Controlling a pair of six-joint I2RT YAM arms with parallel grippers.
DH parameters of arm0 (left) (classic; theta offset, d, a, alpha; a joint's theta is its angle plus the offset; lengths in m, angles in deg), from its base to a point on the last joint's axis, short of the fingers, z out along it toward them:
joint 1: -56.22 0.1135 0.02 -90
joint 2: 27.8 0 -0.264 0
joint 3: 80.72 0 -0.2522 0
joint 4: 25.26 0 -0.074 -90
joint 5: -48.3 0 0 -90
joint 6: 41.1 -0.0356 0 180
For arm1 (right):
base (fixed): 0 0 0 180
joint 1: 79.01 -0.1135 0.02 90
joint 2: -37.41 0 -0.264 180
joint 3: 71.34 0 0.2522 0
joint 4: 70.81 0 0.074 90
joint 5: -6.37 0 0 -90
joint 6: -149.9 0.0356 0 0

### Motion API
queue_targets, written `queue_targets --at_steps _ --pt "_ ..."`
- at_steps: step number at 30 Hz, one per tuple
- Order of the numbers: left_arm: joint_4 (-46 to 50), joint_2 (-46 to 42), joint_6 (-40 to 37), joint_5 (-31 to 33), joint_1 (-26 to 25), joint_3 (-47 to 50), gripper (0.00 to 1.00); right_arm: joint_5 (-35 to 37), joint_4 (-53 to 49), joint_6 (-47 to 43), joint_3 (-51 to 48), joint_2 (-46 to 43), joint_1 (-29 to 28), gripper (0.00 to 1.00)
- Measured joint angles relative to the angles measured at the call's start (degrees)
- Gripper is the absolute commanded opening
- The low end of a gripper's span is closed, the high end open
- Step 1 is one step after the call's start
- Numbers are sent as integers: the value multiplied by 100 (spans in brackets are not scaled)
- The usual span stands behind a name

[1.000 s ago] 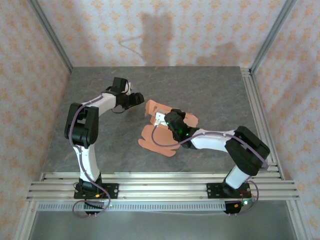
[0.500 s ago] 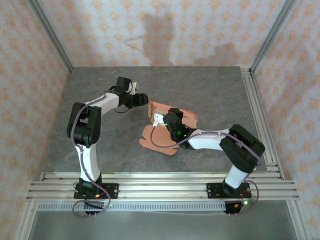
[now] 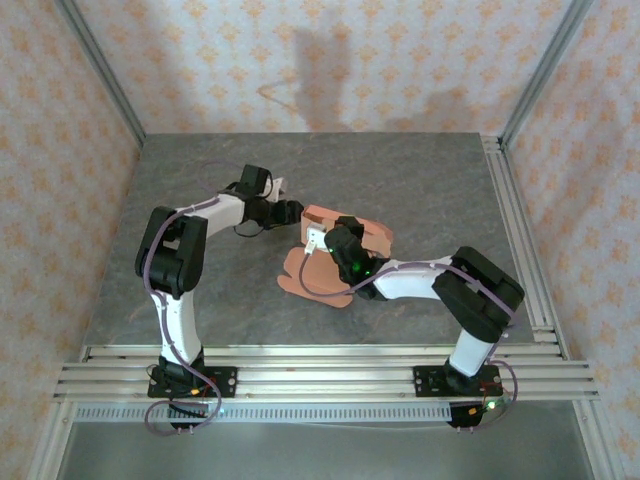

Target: Fold the paper box

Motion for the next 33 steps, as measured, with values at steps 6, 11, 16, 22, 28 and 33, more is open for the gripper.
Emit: queue_targets --at_steps 6,11,16,22,28,33 --pt "-59 -262 0 -17 -11 199 64 0 -2 94 -15 0 -7 0" --pt "-177 -487 -13 22 -20 428 64 0 -48 232 -46 0 -11 0" --pt "-275 -807 -83 267 -22 855 64 0 -92 275 -59 0 -11 0" --pt "-505 -1213 -127 435 -22 1357 64 2 -109 275 -61 0 -11 0" --pt "-815 -1377 -238 422 -22 1550 64 2 -116 278 -61 17 -11 0" --pt "-920 -1399 -302 404 -46 1606 65 0 -133 323 -59 98 -11 0"
